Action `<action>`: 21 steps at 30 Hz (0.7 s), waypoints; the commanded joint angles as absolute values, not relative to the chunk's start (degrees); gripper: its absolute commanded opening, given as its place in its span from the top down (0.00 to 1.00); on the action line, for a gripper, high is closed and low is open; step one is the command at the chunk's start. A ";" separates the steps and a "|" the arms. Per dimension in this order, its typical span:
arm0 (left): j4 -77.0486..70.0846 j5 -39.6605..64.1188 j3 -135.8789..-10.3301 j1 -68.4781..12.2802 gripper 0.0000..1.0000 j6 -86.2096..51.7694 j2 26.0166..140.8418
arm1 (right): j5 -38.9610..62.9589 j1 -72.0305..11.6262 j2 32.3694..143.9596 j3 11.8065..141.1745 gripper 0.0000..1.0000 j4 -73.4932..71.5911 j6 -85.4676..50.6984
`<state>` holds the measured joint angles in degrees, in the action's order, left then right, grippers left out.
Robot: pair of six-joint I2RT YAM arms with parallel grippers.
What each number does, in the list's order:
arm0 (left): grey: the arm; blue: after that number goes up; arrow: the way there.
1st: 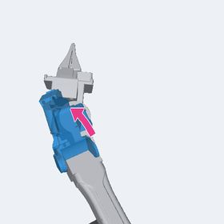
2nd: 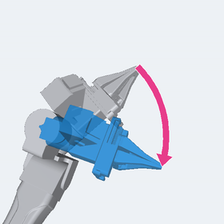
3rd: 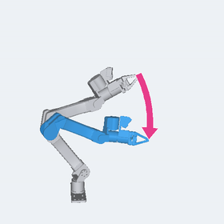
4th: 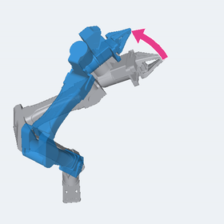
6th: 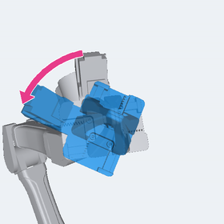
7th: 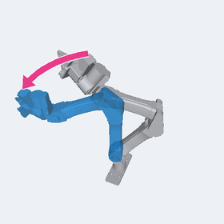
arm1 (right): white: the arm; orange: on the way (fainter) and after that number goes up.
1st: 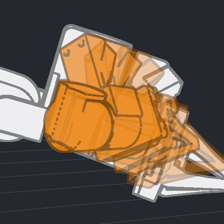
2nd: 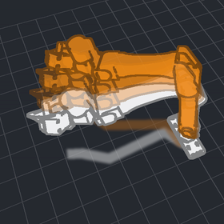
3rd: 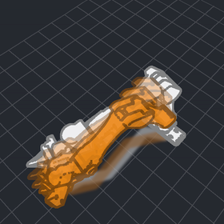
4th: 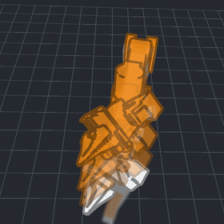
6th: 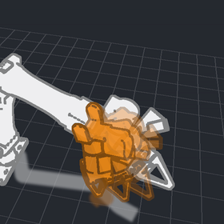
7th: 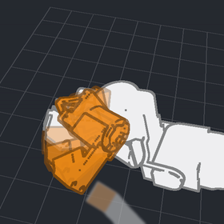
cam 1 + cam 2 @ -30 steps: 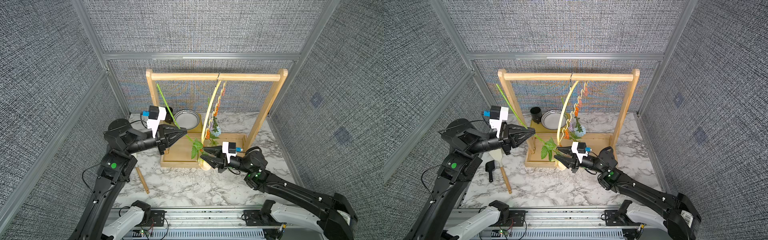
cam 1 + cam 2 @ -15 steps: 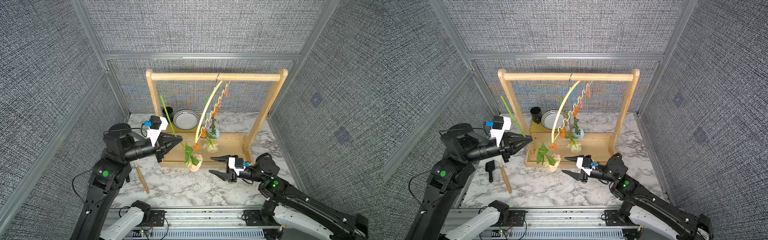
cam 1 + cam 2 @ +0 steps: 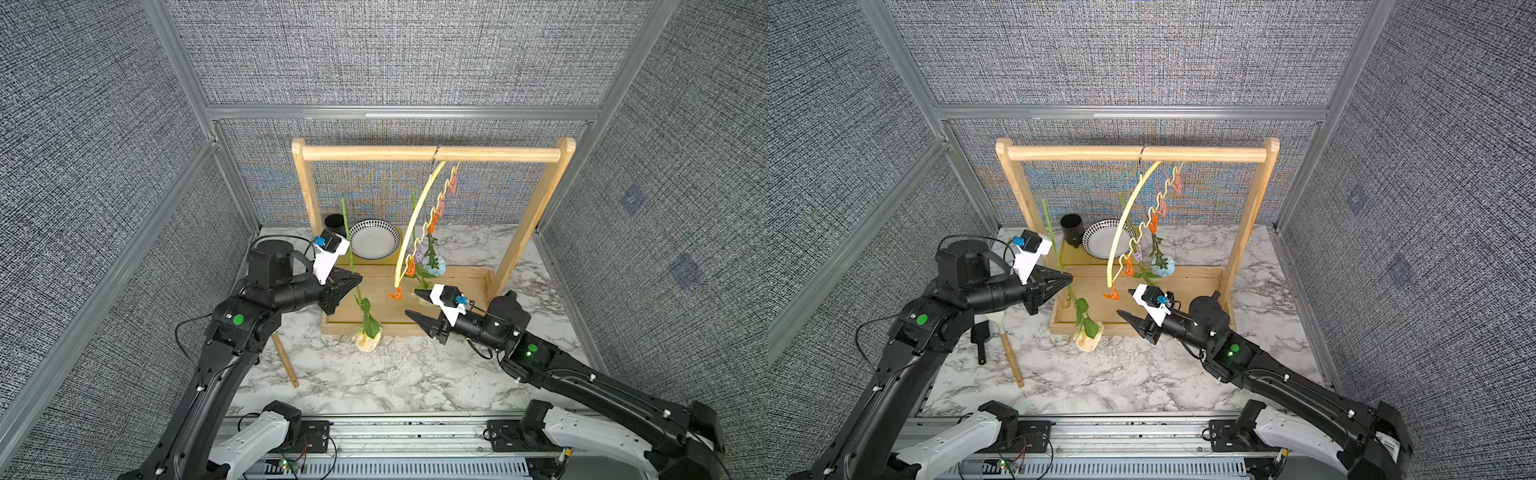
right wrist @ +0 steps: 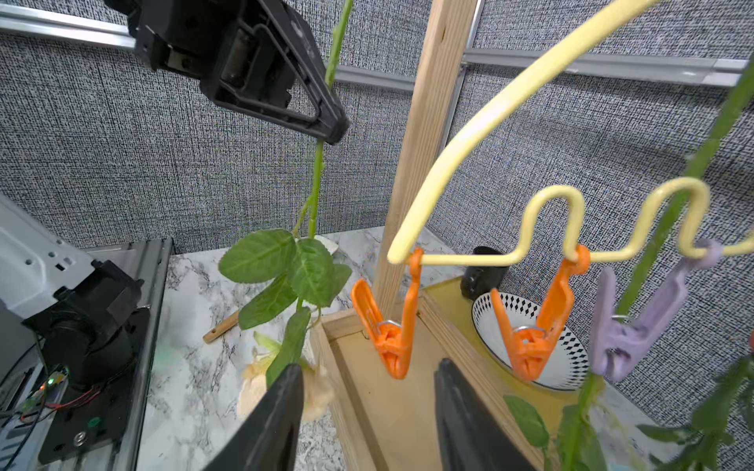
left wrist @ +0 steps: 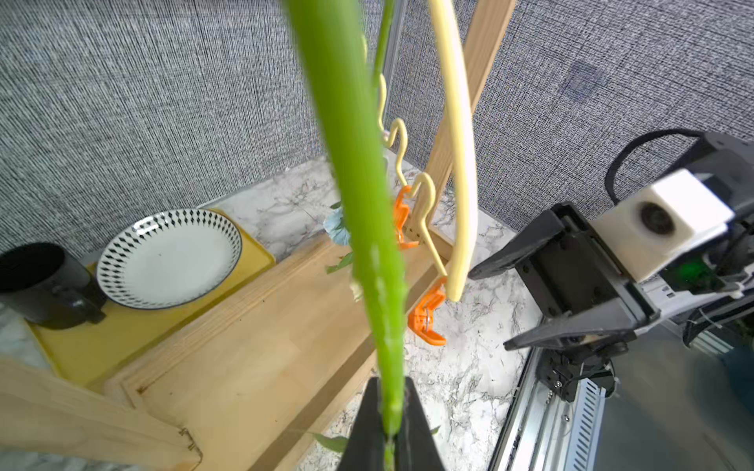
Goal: Dry the flowers on a clothes hanger
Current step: Open the clamp at the hanger.
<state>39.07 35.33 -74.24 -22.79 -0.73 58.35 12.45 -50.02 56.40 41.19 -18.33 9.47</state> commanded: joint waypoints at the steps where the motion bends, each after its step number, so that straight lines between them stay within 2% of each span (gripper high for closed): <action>1: 31.52 39.81 -71.94 -22.82 0.98 -5.59 59.51 | 12.32 -50.10 57.79 42.13 0.44 -19.11 11.64; 10: 12.10 42.15 -61.61 -22.80 0.98 -13.35 58.79 | 11.33 -50.12 61.93 42.80 0.41 -21.98 13.87; 21: 6.48 49.22 -58.05 -23.05 0.98 -11.83 62.95 | 10.15 -50.14 64.35 44.30 0.41 -24.39 14.24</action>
